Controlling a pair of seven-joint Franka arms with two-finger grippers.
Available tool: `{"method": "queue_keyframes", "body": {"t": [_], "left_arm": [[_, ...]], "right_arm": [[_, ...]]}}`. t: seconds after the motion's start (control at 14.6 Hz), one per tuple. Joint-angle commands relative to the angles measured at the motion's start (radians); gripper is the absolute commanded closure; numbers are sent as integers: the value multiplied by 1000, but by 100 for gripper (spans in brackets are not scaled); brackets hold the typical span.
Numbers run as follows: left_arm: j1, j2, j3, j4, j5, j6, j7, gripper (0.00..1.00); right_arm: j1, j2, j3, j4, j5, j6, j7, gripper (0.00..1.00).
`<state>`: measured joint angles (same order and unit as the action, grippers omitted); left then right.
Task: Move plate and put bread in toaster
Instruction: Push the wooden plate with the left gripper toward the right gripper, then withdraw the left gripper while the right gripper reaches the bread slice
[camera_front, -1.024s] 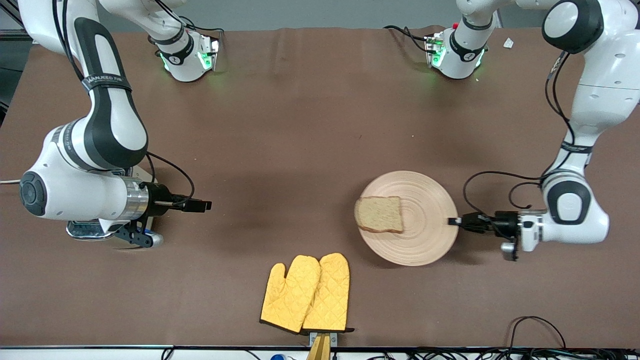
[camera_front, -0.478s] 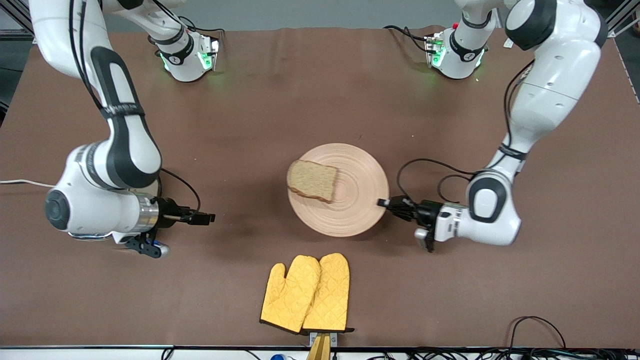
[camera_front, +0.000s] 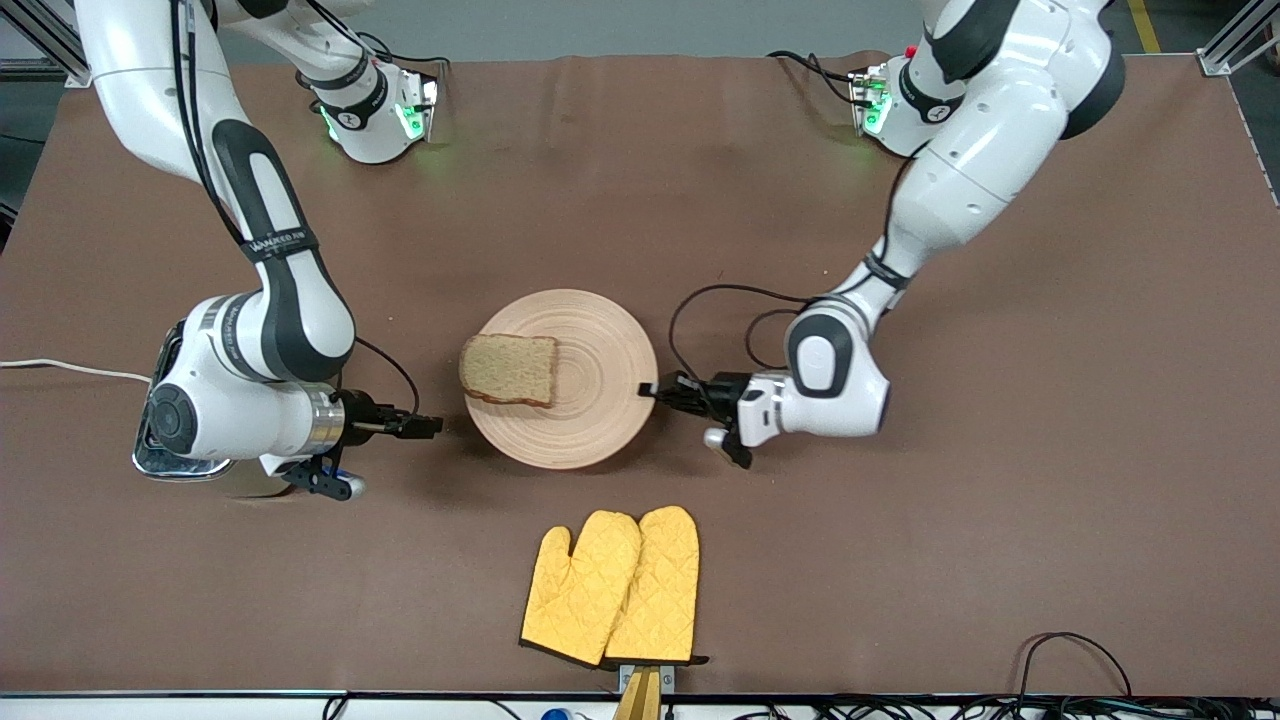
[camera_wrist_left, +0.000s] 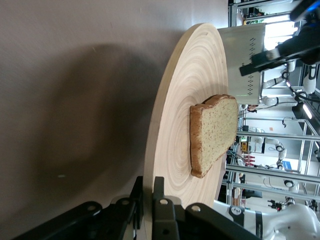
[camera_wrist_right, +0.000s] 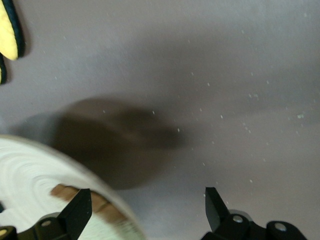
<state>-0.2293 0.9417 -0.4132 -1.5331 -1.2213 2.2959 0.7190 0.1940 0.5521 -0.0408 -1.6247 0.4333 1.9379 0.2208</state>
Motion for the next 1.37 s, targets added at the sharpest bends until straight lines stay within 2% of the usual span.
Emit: {"method": "queue_keyframes", "body": {"t": [0.0,0.14,0.2,0.27,0.34,0.41,0.55,0.68,0.96,1.16,1.3], "left_arm": [[-2,63,-4,30,-44,22,22,99],[-15,81,-2,31,-47,57,23,99],[-15,83,-1,31,-46,66,22,96],[-13,83,1,31,-44,66,22,87],[-4,74,1,31,-46,66,5,59],[8,66,1,33,-44,66,1,1],[46,40,1,36,-35,66,-35,0],[60,-12,1,33,-26,63,-108,0],[168,-106,1,28,8,36,-185,0],[238,-171,1,30,155,27,-312,0],[272,-217,1,36,308,27,-450,0]], "right_arm": [[2,-101,1,-125,16,18,-24,0],[4,-136,1,-187,16,62,-81,0],[7,-174,1,-266,16,141,-143,0],[10,-216,2,-343,16,235,-193,0],[18,-242,2,-393,16,290,-205,0],[31,-265,2,-423,18,309,-207,0],[65,-322,2,-498,18,344,-207,0],[131,-369,2,-602,19,458,-204,1],[185,-354,2,-613,51,524,-202,13],[193,-317,2,-610,71,535,-202,27],[193,-287,2,-607,71,535,-202,32]]}}
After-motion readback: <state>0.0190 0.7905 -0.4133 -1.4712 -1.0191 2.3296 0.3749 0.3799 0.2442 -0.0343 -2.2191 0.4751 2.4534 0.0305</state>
